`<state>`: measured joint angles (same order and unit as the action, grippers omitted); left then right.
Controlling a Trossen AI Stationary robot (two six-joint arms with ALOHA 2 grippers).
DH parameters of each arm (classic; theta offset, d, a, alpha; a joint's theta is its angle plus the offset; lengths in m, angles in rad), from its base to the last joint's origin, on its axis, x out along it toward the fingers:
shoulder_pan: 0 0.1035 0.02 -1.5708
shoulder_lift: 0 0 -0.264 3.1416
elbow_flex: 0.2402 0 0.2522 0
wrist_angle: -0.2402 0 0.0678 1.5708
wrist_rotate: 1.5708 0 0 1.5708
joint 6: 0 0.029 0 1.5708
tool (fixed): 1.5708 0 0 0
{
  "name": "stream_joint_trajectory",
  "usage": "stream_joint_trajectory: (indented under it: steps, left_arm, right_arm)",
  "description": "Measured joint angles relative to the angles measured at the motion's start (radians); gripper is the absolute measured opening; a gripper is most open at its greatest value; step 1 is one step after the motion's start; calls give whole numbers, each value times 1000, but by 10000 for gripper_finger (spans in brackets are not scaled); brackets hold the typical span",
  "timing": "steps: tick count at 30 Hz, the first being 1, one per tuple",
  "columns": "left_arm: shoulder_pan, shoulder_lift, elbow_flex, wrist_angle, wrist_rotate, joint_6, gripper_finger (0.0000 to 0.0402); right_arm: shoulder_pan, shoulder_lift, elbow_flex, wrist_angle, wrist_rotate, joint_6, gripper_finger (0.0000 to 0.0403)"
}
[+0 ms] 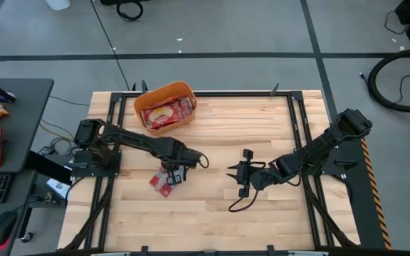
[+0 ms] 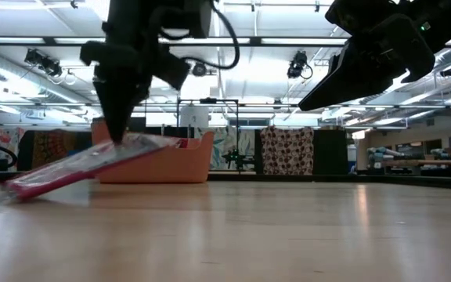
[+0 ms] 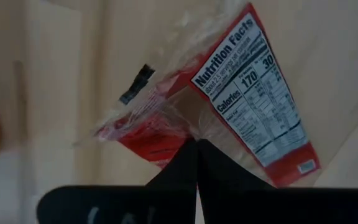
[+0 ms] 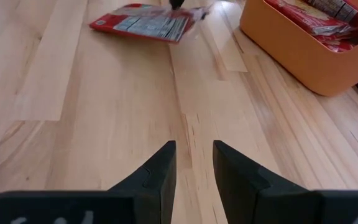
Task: Sort popcorn bags into baskets
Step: Put the red popcorn bag into the orange bin
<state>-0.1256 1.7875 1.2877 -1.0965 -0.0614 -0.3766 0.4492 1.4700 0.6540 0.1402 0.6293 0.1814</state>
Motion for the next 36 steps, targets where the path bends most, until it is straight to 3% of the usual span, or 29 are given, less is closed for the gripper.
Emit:
stream_joint_trajectory:
  steps: [25,29,36]
  left_arm:
    - [54,-3,422,-441,-374,93,0]
    - [94,-22,487,-473,-466,140,0]
    - [231,-98,488,-474,-572,250,0]
  right_arm:
    - [0,0,0,0,-2,2,110]
    - [0,0,0,0,-2,2,110]
    - [0,0,0,0,-2,0,110]
